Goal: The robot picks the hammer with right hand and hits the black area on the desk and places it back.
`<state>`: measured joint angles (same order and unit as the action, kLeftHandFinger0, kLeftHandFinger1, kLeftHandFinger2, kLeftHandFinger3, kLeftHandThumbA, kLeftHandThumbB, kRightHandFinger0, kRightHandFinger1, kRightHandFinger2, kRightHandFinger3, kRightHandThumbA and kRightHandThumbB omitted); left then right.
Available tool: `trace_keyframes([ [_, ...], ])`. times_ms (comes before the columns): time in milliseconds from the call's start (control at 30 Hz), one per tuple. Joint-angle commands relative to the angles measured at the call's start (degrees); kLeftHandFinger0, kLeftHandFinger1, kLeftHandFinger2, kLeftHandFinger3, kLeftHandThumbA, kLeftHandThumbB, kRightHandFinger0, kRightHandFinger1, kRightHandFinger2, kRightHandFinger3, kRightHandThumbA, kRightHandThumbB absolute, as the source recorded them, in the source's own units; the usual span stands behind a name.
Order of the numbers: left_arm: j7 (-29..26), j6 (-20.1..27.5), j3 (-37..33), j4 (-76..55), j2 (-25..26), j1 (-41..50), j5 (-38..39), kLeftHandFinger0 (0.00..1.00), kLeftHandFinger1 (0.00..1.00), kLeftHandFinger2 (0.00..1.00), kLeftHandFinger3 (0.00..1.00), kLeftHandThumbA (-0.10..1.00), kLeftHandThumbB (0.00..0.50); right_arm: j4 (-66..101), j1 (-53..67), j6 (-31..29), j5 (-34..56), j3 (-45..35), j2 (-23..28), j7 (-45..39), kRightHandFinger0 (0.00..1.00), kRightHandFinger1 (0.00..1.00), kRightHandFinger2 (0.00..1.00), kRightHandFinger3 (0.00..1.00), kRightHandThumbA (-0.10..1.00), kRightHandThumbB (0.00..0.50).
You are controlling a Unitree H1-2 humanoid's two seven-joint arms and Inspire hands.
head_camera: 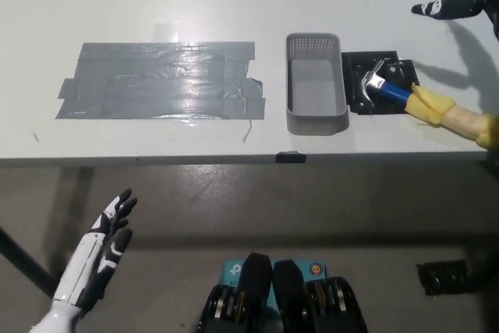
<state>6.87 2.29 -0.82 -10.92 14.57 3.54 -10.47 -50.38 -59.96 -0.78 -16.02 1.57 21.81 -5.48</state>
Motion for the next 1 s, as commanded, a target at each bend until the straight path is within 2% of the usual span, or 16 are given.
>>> trace_keyframes([
  [0, -0.8, 0.2, 1.1, -1.0, -0.6, -1.9, 1.9, 1.00, 1.00, 1.00, 1.00, 1.00, 0.182, 61.7, 14.8, 3.4, 14.6, -9.8, -2.8, 1.6, 1.00, 1.00, 1.00, 1.00, 1.00, 0.355],
  [167, -1.3, 1.0, 1.9, -0.2, -1.7, -1.8, 3.2, 1.00, 1.00, 1.00, 1.00, 1.00, 0.224, 80.6, 31.2, 4.4, 14.6, -7.4, -9.2, 4.2, 1.00, 1.00, 1.00, 1.00, 1.00, 0.347],
  [233, -1.7, 1.7, 2.1, 0.4, -2.0, -2.0, 3.2, 1.00, 1.00, 1.00, 1.00, 1.00, 0.231, 83.2, 34.7, 3.0, 14.1, -6.7, -10.5, 4.9, 1.00, 1.00, 1.00, 1.00, 1.00, 0.332],
  [267, -1.9, 2.0, 2.2, 0.6, -2.0, -1.9, 3.1, 1.00, 1.00, 1.00, 1.00, 1.00, 0.247, 84.6, 37.6, 1.4, 14.4, -6.2, -11.4, 5.3, 1.00, 1.00, 1.00, 1.00, 1.00, 0.347],
  [467, -2.0, 2.7, 2.1, 2.1, -2.3, -3.1, 2.7, 1.00, 1.00, 1.00, 1.00, 1.00, 0.239, 88.3, 45.7, 1.0, 18.7, -6.9, -14.5, 6.3, 1.00, 1.00, 1.00, 1.00, 1.00, 0.385],
  [633, -2.0, 1.6, 1.9, 3.0, -2.0, -5.3, 1.5, 1.00, 1.00, 1.00, 1.00, 1.00, 0.227, 89.9, 47.4, -0.5, 20.4, -7.6, -14.7, 6.2, 1.00, 1.00, 1.00, 1.00, 1.00, 0.373],
  [700, -2.1, 2.8, 2.0, 3.8, -1.9, -6.3, 1.8, 1.00, 1.00, 1.00, 1.00, 1.00, 0.193, 91.0, 47.1, -1.1, 19.7, -7.6, -14.2, 6.0, 1.00, 1.00, 1.00, 1.00, 1.00, 0.351],
  [800, -2.0, 2.2, 1.8, 4.1, -2.3, -7.6, 1.7, 1.00, 1.00, 1.00, 1.00, 1.00, 0.189, 91.2, 47.1, -1.8, 18.2, -7.6, -13.9, 5.8, 1.00, 1.00, 1.00, 1.00, 1.00, 0.344],
  [900, -2.0, 1.6, 1.7, 3.9, -2.3, -8.5, 1.2, 1.00, 1.00, 1.00, 1.00, 1.00, 0.190, 88.7, 48.4, -3.2, 16.5, -6.8, -14.8, 5.6, 1.00, 1.00, 1.00, 1.00, 1.00, 0.342],
  [967, -1.7, 1.4, 1.8, 3.8, -2.3, -8.7, 1.8, 1.00, 1.00, 1.00, 1.00, 1.00, 0.174, 83.9, 50.7, -5.8, 15.3, -5.6, -15.5, 4.8, 1.00, 1.00, 1.00, 1.00, 1.00, 0.320],
])
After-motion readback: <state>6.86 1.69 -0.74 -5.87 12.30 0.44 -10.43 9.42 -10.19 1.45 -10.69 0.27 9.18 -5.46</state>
